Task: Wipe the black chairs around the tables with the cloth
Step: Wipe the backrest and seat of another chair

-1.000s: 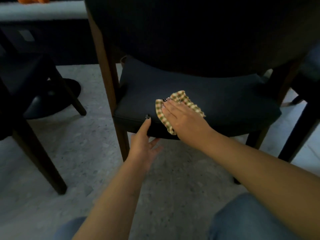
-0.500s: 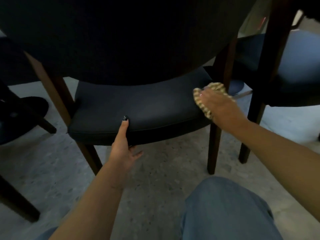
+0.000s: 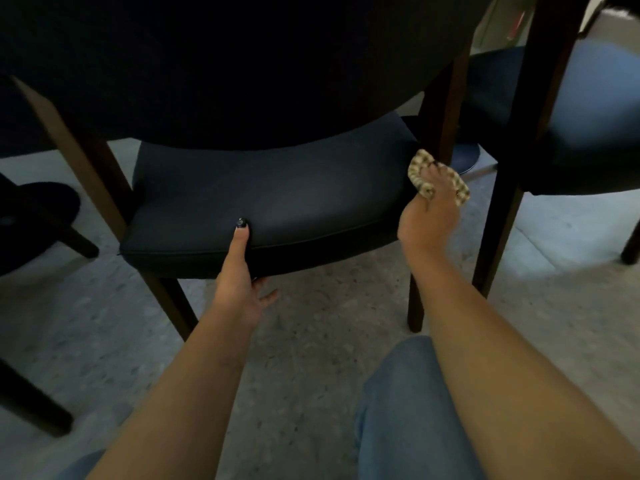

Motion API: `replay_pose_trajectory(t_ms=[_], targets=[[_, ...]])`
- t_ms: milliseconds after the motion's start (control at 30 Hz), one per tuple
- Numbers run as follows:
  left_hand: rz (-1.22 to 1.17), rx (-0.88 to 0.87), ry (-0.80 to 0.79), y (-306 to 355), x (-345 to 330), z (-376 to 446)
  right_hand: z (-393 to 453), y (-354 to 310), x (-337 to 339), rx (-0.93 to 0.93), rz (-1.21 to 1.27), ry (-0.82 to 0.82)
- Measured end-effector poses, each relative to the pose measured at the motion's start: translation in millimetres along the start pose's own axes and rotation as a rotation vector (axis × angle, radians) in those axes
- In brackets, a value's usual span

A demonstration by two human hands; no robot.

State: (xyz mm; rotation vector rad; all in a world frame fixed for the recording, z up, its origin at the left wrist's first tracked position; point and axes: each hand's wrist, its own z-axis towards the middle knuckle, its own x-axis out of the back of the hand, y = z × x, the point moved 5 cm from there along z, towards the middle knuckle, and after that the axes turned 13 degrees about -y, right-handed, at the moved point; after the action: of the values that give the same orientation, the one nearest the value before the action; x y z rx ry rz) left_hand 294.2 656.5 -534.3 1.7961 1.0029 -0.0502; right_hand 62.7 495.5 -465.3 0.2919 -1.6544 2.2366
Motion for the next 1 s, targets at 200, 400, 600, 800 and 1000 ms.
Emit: replay_pose_trajectory(t_ms=[200,400,600,800,1000], targets=[[0.004,-0.002,0.005,0,-2,-1,-69,-42,-51,0.201,-0.01,-0.196],[-0.213,0.016,-0.218,0,24,-21,-132,-80,-99,0.248,0.215,-0.276],[-0.567,-0.134,-0.119,13,114,-41,-172,-130,-151,0.403,0.181,-0.543],[-0.61,-0.208,-0.056,29,139,-47,-211,-166,-236,1.164,-0.782,-0.801],[-0.455,-0.267,0.102,43,150,-56,-202,-144,-250,1.62,-1.294,-0.741]])
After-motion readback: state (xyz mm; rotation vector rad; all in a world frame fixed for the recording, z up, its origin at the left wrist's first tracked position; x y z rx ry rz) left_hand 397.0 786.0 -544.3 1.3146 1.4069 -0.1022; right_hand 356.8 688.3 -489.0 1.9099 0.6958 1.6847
